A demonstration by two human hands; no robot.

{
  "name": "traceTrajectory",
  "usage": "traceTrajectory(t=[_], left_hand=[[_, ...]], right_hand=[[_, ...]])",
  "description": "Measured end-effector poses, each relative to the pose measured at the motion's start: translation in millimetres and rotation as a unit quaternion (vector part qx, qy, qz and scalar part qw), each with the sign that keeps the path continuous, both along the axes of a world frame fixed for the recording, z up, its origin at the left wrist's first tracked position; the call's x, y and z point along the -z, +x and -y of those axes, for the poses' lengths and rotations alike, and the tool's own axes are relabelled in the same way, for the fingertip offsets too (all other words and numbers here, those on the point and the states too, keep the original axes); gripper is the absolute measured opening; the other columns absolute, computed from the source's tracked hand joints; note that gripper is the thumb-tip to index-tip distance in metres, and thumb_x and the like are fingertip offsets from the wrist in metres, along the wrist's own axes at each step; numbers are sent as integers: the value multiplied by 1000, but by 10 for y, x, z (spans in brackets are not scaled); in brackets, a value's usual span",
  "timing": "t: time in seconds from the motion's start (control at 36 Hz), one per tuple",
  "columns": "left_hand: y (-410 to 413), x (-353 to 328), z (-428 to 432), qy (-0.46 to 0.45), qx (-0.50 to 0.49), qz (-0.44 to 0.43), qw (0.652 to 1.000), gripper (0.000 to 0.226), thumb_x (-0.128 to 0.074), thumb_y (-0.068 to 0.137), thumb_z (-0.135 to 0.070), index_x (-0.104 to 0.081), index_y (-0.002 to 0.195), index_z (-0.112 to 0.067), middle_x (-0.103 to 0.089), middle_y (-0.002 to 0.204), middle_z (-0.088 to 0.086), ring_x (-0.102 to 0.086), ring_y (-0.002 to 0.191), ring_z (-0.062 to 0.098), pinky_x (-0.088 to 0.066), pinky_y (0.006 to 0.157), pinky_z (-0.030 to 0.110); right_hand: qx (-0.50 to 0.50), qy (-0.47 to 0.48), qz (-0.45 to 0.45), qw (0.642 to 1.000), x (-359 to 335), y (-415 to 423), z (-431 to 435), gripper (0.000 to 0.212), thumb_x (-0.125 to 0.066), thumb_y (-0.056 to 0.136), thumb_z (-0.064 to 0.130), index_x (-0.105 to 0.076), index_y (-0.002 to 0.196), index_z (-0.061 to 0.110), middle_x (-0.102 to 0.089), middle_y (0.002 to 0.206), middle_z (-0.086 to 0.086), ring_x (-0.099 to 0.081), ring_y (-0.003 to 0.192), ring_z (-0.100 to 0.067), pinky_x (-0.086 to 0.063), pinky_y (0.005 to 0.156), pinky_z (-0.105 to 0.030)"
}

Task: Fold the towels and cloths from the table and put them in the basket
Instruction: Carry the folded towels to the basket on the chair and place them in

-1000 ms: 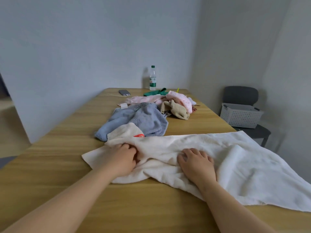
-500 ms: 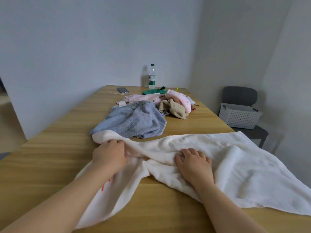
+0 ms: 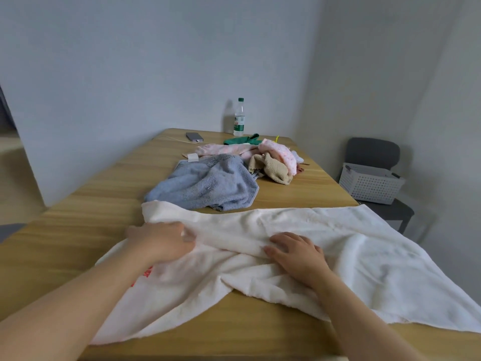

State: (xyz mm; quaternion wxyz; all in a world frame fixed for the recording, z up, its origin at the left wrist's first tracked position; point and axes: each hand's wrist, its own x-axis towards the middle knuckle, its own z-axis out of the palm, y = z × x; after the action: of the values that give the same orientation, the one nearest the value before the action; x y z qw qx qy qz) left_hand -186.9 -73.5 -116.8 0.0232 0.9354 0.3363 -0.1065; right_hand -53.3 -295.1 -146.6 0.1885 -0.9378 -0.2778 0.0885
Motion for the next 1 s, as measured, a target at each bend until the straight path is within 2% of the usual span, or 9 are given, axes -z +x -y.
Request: traceTrajectory(t=[0.06,0.11,0.17,0.25,0.33,0.39,0.56,0.86,1.0], left_hand=[[-62,-93,6,17,0,-23,1000,58,-19,88,-65,-46,129,-34,-45,138,-1,-40,127,24,-30,105,43],[-88,-135,86,73,18,-8,997,50,-20,94,-54,-46,129,-29,-45,136,2,-39,127,24,-29,101,41],[-37,-100,181,75,43,54,995,38,-24,96,-40,-46,121,-22,-48,128,6,-43,120,25,-33,93,37],[83,59,244,-38,75,80,993,38,-29,96,-40,-42,122,-16,-49,131,10,-49,116,28,-39,97,40],[114,262,211,-49,70,43,995,62,-29,90,-62,-20,144,-34,-19,155,4,-20,140,32,-16,112,54],[104,335,160,-42,34,50,997,65,-22,85,-73,-9,144,-47,0,158,-6,1,144,32,-6,107,67],[171,346,44,-30,-9,68,997,70,-14,81,-79,-4,144,-50,7,158,-12,12,144,29,-3,103,72],[-50,427,-1,-5,16,66,998,66,-14,84,-74,-4,144,-49,7,157,-13,9,145,25,-5,107,67],[-262,404,28,-13,10,52,999,67,-13,84,-75,-1,144,-49,10,157,-12,11,145,24,-4,107,66]], right_hand=[[18,13,-68,997,-100,23,-18,22,-50,89,50,-61,100,35,-58,107,13,-49,119,-16,-35,103,-33],[12,7,-81,997,-204,-10,-66,21,-52,89,46,-59,78,29,-58,84,11,-57,99,-17,-43,90,-31],[5,3,-51,999,-258,-70,-145,25,-49,90,44,-63,91,23,-62,92,6,-57,99,-18,-43,90,-33],[-6,-6,-10,1000,-230,-203,-257,31,-41,94,38,-58,118,27,-59,122,3,-50,116,-20,-37,100,-36],[-39,-38,8,998,-97,-231,-281,39,-34,97,43,-48,131,30,-44,140,9,-35,131,-15,-24,105,-34],[-44,-41,27,998,-30,-195,-262,43,-31,96,48,-39,137,36,-33,146,15,-22,138,-12,-16,109,-34],[-5,-57,55,997,99,28,-264,50,-26,94,56,-30,141,40,-23,152,12,-14,141,-13,-11,113,-36],[-25,78,137,987,80,-155,-129,42,-45,95,39,-43,136,31,-39,144,13,-28,136,-12,-19,106,-26],[-27,53,154,986,83,-328,174,47,-47,94,33,-37,139,33,-35,145,15,-25,137,-12,-18,107,-26]])
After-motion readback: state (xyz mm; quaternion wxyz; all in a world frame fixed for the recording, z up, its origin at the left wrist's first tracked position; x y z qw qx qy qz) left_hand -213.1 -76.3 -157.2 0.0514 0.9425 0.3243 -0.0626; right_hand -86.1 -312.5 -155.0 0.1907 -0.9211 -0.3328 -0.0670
